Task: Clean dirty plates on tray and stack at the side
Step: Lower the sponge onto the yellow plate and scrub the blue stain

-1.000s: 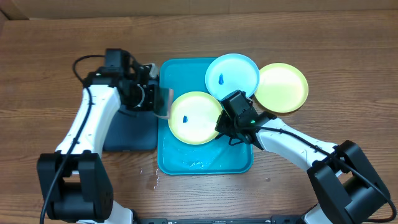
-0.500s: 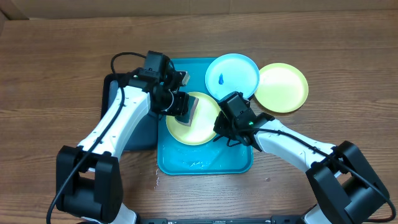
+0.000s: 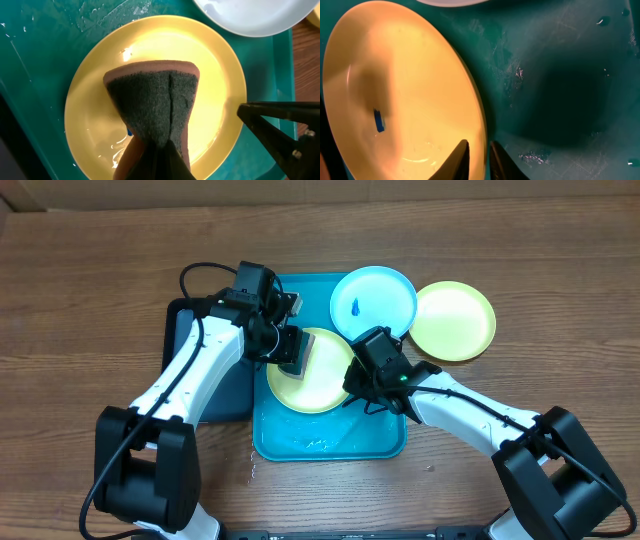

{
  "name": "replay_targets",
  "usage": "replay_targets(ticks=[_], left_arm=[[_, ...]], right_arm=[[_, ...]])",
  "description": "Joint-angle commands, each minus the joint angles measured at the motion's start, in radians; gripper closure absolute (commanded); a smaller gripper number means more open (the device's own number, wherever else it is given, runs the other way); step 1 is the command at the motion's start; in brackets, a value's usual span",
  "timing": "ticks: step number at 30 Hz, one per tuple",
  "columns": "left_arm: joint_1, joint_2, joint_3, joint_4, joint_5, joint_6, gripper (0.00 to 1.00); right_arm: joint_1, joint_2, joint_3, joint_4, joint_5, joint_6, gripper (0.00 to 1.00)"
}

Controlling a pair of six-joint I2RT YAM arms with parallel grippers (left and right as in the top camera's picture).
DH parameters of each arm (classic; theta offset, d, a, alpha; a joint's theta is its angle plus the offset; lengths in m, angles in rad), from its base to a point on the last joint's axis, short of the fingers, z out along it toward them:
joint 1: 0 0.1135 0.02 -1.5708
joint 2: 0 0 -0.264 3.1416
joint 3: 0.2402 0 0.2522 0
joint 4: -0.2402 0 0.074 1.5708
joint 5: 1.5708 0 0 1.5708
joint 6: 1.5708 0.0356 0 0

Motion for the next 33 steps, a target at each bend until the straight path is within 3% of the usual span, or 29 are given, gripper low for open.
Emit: replay_targets(ticks=[1, 7, 10, 20, 33], left_arm=[[-0.002, 0.021, 0.021, 0.004, -0.007, -0.01, 0.96], [-0.002, 0.042, 0.021, 0.01, -0.011, -0.01, 0.96], [-0.002, 0.042, 0.021, 0.021, -0.018, -0.009, 0.96], [-0.016, 0.042, 0.01, 0.032, -0.129, -0.009, 0.96], [-0.032, 0.076, 0.002, 0.052, -0.133, -0.01, 0.96]], right_arm=[[0.005, 0.01, -0.01, 0.001, 0.016, -0.002, 0.89], [0.005, 0.021, -0.01, 0.001, 0.008, -0.002, 0.89], [0.005, 0.021, -0.01, 0.004, 0.008, -0.002, 0.96], [0.005, 0.021, -0.01, 0.008, -0.003, -0.002, 0.96], [0.005, 0.021, -0.01, 0.008, -0.003, -0.002, 0.96]])
